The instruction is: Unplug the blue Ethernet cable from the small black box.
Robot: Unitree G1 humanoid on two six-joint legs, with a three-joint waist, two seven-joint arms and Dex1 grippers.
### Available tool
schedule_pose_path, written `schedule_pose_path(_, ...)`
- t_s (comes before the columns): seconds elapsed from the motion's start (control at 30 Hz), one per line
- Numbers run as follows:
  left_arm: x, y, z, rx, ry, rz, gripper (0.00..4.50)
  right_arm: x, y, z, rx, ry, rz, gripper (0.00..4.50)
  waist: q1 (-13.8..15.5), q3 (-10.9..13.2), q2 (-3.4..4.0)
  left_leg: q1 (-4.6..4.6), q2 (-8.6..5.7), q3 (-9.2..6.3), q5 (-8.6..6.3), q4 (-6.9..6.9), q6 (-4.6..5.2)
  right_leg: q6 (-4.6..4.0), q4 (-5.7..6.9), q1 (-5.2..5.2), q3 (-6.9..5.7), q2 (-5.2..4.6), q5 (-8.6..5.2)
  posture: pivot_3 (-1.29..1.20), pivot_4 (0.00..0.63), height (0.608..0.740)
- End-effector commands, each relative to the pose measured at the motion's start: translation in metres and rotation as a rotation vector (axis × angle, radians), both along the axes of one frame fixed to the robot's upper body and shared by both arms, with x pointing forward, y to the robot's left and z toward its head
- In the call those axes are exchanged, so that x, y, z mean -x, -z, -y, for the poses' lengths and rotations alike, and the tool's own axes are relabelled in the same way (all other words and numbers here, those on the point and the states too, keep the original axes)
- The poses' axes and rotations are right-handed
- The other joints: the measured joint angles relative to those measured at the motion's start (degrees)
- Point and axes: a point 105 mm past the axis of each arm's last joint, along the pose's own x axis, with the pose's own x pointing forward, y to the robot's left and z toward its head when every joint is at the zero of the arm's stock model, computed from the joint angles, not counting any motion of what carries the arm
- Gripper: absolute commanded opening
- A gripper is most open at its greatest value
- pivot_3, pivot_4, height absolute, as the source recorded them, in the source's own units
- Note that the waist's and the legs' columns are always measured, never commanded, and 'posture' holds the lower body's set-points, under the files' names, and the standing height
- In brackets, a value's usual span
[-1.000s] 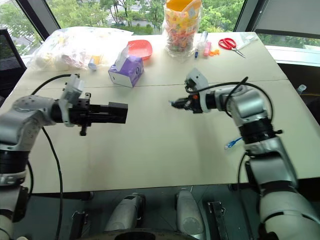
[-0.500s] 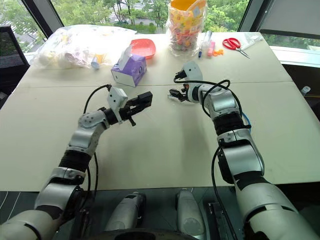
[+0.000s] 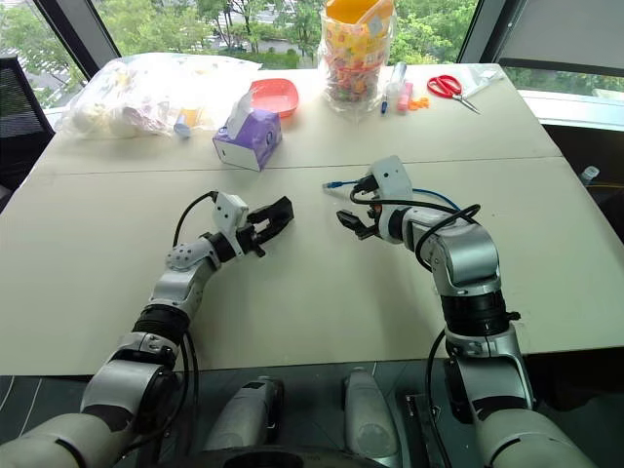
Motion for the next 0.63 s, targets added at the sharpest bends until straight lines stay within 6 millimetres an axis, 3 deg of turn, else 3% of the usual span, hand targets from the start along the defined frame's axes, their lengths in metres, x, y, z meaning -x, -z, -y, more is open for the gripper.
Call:
schedule_pose_path(0.03,0.005,0.009,-0.022,-0.037,-0.025,-0.039,4.05,0.004,-0.012,0.000,-0.006,-0.007,0.044,4.50,-0.03,0.00,0.00,0.00,0.00,0.00,0.00,0.00,0.00,0.00,0.00,0.00,0.00,0.00,0.00,0.00,0.150,0.740)
schedule_pose_path(0.1,0.009,0.004,-0.030,-0.038,-0.014,-0.046,4.45,0.006,-0.012,0.001,0.007,-0.013,0.041,4.50,-0.08,0.00,0.00,0.00,0.02,0.00,0.00,-0.02,0.00,0.00,0.00,0.00,0.00,0.02,0.00,0.00,0.150,0.740)
schedule_pose_path(0.33,0.035,-0.023,-0.051,-0.109,0.083,-0.035,4.45,0.023,-0.015,0.003,0.018,-0.106,0.022,4.50,0.05,0.00,0.00,-0.04,0.03,-0.01,0.00,-0.05,0.00,-0.01,-0.02,-0.04,0.00,0.01,-0.01,0.00,0.150,0.740)
schedule_pose_path(0.63,0.063,-0.065,-0.058,-0.138,0.200,-0.067,4.45,0.044,-0.024,0.007,0.027,-0.213,0.009,4.50,0.24,0.01,-0.01,-0.07,0.03,-0.02,0.00,-0.04,0.00,-0.01,-0.12,0.00,-0.02,-0.01,-0.03,0.00,0.150,0.740)
